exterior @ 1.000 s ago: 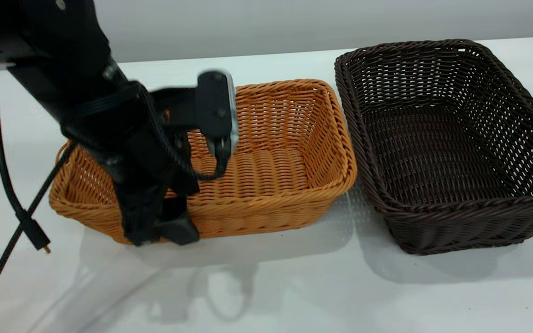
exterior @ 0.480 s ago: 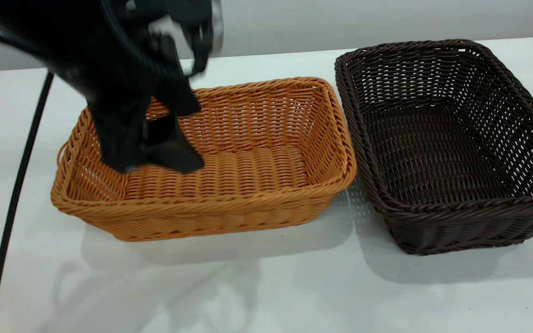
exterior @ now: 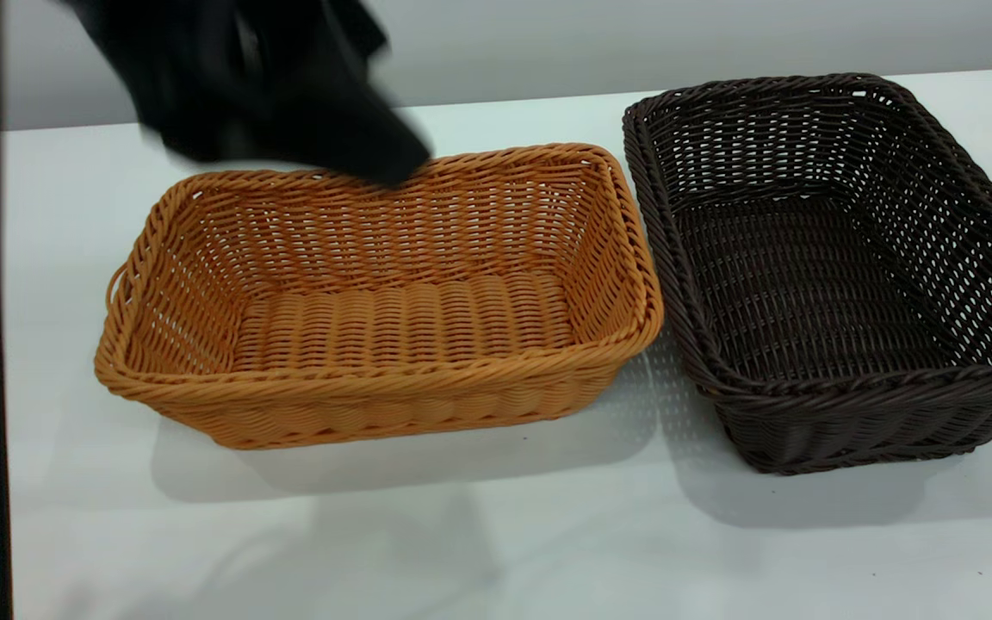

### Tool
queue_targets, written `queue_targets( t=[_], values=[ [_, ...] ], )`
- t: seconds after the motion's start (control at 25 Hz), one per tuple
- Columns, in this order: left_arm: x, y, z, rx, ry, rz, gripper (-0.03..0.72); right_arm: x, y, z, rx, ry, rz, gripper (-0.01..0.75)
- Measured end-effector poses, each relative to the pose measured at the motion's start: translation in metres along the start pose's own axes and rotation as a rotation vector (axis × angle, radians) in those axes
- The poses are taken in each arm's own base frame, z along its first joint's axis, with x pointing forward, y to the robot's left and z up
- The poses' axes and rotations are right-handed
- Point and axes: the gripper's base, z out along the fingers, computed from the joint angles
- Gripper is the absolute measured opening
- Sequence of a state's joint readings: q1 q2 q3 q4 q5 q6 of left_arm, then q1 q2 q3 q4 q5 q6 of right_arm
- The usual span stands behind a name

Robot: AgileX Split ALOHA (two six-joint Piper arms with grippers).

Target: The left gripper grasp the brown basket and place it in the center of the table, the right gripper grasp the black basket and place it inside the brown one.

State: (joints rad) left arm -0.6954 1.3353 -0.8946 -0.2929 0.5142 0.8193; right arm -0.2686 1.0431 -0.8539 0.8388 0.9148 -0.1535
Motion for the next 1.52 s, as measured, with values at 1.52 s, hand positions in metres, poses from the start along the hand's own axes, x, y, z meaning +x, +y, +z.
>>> queue_targets(
  t=[1.52],
  values=[
    [-0.008,-0.006,-0.032,0.006,-0.103,-0.148,0.532,0.145,-0.085,0.118,0.354,0.067,0.814,0.503]
  ],
)
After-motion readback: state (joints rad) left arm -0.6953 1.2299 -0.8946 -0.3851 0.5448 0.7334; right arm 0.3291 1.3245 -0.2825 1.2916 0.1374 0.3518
